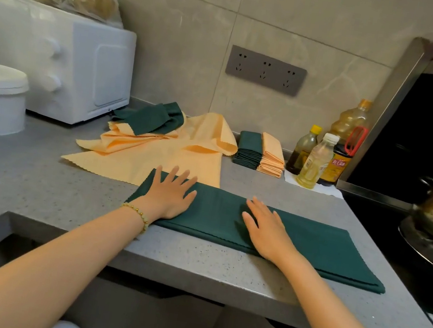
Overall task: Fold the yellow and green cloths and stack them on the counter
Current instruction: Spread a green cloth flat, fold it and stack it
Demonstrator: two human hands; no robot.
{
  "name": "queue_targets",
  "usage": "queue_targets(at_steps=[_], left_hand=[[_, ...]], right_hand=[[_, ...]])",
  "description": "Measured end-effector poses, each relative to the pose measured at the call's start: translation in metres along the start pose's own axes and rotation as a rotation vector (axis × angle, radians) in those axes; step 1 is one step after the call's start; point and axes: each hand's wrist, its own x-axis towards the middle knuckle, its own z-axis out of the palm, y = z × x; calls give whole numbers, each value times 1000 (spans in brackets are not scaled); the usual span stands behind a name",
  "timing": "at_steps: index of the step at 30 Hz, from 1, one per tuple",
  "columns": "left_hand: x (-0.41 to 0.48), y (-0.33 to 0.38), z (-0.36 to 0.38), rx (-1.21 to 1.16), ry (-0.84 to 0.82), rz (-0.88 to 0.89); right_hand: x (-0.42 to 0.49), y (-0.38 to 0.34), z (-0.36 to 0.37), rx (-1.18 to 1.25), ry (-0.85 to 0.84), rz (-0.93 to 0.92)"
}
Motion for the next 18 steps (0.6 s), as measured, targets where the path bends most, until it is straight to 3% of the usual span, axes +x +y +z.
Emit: queue_targets(at_steps=[6,12,18], left_hand=[[3,35,-10,-74,-50,325],[3,52,-6,-40,-129,388],[-3,73,-15,-160,-208,482]], right_hand=[[-51,-23,13,-88,-22,-147],[-61,9,8,115,-44,-88],[-72,74,-20,139,-21,50]])
